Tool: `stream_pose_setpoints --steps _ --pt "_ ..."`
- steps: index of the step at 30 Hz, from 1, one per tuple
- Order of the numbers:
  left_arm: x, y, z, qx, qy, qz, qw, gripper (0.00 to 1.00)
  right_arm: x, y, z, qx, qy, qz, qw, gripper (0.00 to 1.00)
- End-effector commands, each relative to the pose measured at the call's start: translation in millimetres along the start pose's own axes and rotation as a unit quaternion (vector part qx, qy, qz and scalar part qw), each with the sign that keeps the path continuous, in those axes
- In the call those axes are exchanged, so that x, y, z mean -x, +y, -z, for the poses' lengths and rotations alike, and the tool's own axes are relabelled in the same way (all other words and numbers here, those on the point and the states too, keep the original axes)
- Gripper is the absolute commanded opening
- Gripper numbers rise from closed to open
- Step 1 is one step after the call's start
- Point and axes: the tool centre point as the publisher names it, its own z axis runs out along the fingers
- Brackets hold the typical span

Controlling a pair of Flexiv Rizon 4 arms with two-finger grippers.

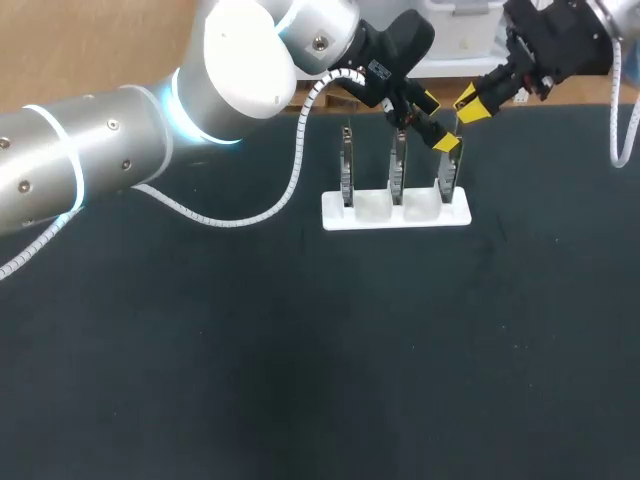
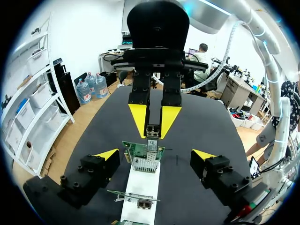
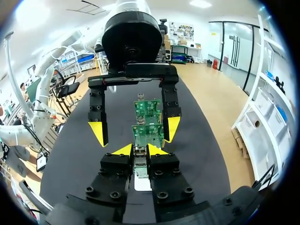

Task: Pick up the optical module with the left hand, and insert it into the network port with the right hand.

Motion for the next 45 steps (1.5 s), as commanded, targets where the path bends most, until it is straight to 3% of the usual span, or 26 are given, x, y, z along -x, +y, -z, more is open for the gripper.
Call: stream_pose_setpoints --steps 1,20,21,22,23,33,45 --pt "0.0 1.4 -0.3 -0.001 0.0 -0.001 1.0 1.0 -3.3 2.0 -3.8 -0.002 0.006 0.0 1.0 0.0" --pt "0.0 1.4 -0.3 -0.001 0.0 -0.001 1.0 1.0 -7.2 6.4 -7.1 0.003 0.005 -0.006 1.0 0.0" --pt "0.0 1.4 -0.3 -0.001 0.0 -0.001 1.0 1.0 -7.4 7.1 -6.3 0.005 0.004 -0.005 1.0 0.34" --pt "0.0 1.4 -0.3 -0.001 0.0 -0.001 1.0 1.0 -7.2 7.6 -5.5 0.005 0.003 -0.005 1.0 0.77" --pt "0.0 1.4 -0.3 -0.001 0.0 -0.001 1.0 1.0 -6.6 7.9 -4.6 0.004 0.0 -0.004 1.0 1.0" --pt "0.0 1.4 -0.3 -0.001 0.0 -0.001 1.0 1.0 0.7 9.5 8.5 -0.014 -0.025 -0.009 1.0 1.0" --pt "0.0 1.4 -0.3 -0.001 0.0 -0.001 1.0 1.0 -6.6 6.1 24.2 -0.044 -0.032 -0.024 0.998 1.0"
